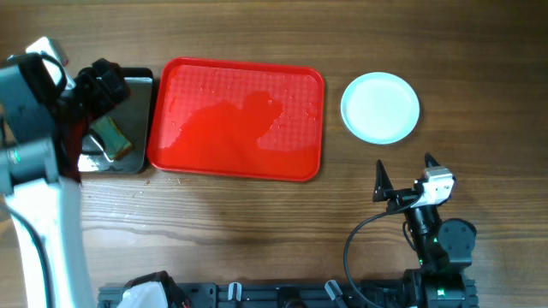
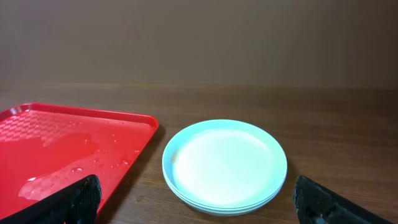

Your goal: Clean dirty plates on tray and stack at the side

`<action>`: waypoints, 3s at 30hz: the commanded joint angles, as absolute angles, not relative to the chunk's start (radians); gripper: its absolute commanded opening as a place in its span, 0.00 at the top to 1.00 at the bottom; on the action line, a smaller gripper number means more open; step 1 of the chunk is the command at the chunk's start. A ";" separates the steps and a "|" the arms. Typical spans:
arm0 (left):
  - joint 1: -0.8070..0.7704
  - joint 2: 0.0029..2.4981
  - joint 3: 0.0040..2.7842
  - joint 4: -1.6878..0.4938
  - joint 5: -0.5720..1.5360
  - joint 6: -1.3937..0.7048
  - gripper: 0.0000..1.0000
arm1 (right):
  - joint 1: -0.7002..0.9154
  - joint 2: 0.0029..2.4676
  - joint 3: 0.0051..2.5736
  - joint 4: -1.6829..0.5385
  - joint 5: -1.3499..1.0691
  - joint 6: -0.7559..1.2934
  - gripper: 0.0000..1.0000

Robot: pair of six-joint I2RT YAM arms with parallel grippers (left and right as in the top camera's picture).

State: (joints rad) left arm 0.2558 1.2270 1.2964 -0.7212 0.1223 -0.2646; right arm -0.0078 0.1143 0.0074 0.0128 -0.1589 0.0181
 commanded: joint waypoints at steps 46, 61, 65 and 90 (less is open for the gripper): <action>0.057 0.005 0.006 -0.073 -0.005 -0.164 0.00 | -0.012 0.121 0.006 0.014 -0.181 0.029 0.01; 0.057 0.005 0.006 -0.073 -0.005 -0.164 0.00 | -0.012 0.121 0.006 0.014 -0.181 0.029 0.01; 0.057 0.005 0.006 -0.073 -0.005 -0.164 0.00 | -0.012 0.121 0.006 0.014 -0.181 0.029 0.01; 0.057 0.006 0.006 -0.073 -0.005 -0.164 0.00 | -0.012 0.121 0.006 0.014 -0.181 0.029 0.00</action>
State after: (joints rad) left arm 0.0635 0.0139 0.0105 -0.0731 -0.0029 -0.1837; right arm -0.0078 0.1226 0.0067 0.0113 -0.1646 0.0212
